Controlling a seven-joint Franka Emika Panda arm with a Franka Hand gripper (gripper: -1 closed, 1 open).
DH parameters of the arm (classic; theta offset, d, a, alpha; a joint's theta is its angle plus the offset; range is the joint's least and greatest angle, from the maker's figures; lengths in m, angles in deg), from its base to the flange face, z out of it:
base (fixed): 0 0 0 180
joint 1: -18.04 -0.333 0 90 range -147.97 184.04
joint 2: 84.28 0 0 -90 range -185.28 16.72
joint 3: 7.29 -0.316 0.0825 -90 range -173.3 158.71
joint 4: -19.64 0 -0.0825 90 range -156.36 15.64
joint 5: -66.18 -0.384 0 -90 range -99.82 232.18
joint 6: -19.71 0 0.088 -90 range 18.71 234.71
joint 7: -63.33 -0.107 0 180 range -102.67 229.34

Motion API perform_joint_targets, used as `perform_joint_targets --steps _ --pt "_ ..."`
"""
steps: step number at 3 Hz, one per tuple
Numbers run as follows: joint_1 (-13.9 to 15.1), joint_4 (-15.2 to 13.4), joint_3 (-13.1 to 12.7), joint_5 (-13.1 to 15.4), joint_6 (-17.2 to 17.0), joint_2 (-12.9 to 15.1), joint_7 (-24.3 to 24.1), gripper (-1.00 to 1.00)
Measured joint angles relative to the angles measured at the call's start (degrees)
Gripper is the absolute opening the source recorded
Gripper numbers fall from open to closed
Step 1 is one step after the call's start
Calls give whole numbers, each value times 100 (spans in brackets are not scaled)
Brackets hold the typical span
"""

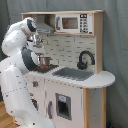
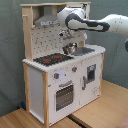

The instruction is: Play with the kitchen

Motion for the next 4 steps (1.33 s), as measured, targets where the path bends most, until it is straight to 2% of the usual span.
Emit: perform_joint_targets --steps 2,4 --pt "-479 -910 -2 372 243 630 -310 -100" --pt "-973 -1789 -7 757 714 1223 -657 -100"
